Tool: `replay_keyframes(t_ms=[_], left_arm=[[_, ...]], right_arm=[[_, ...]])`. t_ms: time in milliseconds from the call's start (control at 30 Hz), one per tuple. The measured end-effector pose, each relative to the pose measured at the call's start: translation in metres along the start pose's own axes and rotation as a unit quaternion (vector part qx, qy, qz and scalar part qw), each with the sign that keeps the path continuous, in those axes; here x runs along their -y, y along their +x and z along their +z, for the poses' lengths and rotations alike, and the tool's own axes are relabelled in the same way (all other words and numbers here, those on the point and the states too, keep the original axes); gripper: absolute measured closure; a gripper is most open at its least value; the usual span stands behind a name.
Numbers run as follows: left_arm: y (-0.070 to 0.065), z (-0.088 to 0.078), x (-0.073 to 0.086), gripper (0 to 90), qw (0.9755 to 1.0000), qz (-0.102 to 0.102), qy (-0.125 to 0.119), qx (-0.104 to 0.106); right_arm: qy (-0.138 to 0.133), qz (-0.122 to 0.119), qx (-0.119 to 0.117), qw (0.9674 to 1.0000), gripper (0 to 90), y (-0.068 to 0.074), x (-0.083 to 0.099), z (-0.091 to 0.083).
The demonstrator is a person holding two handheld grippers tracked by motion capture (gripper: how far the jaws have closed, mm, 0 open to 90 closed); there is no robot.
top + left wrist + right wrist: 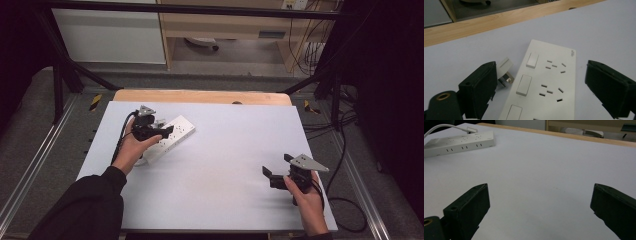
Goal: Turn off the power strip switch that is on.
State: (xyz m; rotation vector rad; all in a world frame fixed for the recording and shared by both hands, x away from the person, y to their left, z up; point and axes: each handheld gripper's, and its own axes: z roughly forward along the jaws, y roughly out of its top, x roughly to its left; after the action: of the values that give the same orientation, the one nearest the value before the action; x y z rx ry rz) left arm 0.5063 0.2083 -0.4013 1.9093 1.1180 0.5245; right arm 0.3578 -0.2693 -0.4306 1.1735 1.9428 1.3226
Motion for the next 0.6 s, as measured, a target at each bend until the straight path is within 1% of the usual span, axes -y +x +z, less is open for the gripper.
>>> replay_keyframes(t_ms=[133,300,333,600], left_arm=[[0.000,-0.001,-0.001,9.4,1.0000,0.002,-0.010,-0.002],[0.002,-0.006,-0.002,9.4,0.9997,-0.002,-0.022,-0.012],[0.002,-0.007,-0.002,9.4,0.9996,-0.007,-0.025,-0.012],[0.004,-0.015,-0.004,8.9,0.9995,-0.016,-0.029,-0.003]], right_arm=[[0.001,0.001,-0.001,1.0000,2.7,0.000,0.000,0.000],[0.001,0.001,0.000,1.0000,2.5,0.000,0.000,0.000],[0.004,0.002,0.001,1.0000,2.5,0.000,0.000,0.000],[0.001,-0.003,0.000,1.0000,2.1,0.000,0.000,0.000]])
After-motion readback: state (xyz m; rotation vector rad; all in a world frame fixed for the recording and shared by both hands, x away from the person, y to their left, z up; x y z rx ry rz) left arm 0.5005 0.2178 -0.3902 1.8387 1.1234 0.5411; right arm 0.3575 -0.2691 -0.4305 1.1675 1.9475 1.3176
